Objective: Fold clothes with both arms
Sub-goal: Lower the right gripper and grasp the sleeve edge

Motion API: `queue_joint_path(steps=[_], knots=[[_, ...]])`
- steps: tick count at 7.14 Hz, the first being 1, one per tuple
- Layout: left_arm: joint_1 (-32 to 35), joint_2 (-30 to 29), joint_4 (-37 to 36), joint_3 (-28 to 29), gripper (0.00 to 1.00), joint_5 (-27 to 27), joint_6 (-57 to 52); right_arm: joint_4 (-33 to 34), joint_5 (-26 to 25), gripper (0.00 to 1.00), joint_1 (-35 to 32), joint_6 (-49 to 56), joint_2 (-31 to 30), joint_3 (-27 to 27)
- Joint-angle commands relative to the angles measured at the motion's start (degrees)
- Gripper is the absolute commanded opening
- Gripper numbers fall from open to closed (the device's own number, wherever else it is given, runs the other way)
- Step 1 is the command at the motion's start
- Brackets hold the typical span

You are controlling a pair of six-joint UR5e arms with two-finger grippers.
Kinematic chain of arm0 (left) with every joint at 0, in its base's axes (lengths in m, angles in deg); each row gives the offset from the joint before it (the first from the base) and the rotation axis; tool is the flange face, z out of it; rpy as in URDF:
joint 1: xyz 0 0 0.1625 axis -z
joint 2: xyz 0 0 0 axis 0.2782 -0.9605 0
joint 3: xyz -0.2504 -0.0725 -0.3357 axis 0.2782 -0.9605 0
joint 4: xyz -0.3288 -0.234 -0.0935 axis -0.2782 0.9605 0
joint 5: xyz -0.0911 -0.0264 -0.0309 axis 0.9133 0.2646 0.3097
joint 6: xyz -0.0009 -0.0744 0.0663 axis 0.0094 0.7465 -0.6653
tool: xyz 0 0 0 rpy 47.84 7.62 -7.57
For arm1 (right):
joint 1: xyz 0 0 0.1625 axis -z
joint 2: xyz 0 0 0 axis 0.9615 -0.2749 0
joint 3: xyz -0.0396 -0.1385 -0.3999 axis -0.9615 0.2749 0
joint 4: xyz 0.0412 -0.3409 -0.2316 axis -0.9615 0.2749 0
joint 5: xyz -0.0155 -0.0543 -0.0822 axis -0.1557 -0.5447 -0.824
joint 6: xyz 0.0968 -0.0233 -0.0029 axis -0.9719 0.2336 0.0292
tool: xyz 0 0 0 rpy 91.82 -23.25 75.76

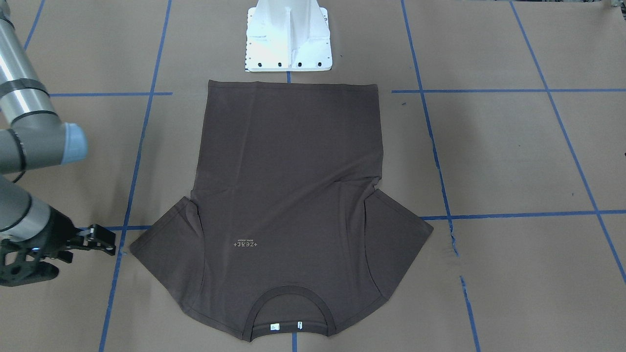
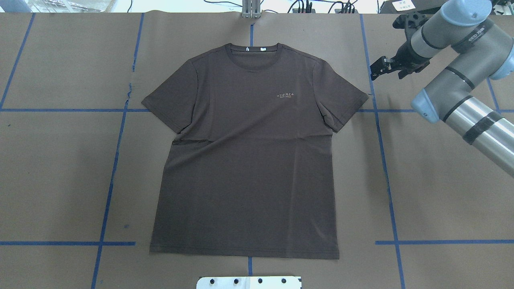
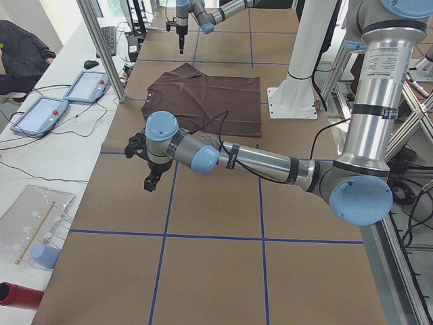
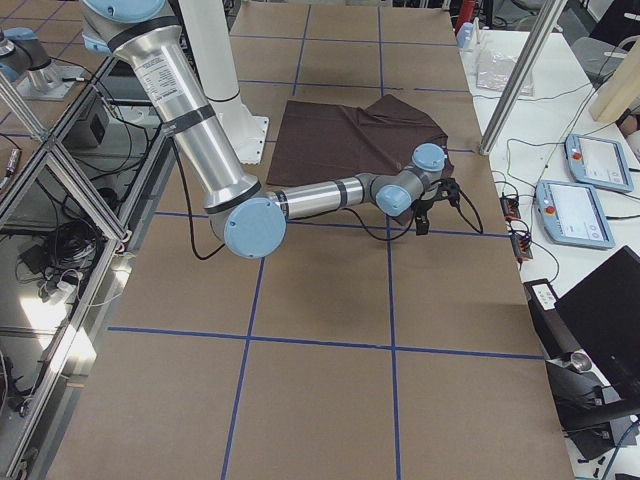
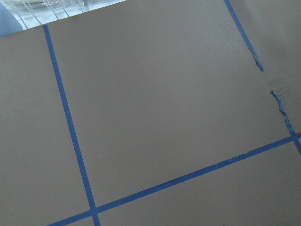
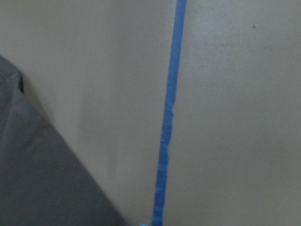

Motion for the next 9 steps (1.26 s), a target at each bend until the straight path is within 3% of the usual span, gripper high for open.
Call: queue_joint_path(steps=[1,6,7,9], knots=[[0.0,-0.1,0.1,0.1,1.0,0.1,0.5,-0.8,-3.2,1.0,4.5,-6.9,2.2,1.7],[0.0,-0.1,0.2,0.1,1.0,0.2,1.3,-0.3,-4.4,1.0,5.5,-7.6,2.2,3.4],[0.0,-0.2,0.2,0.2,1.0,0.2,1.3,-0.2,-4.3,0.92,5.5,-7.8,2.3,3.4],[0.0,-0.2,0.2,0.2,1.0,0.3,1.4,-0.1,-4.0,0.36,5.5,-7.6,2.4,3.5]])
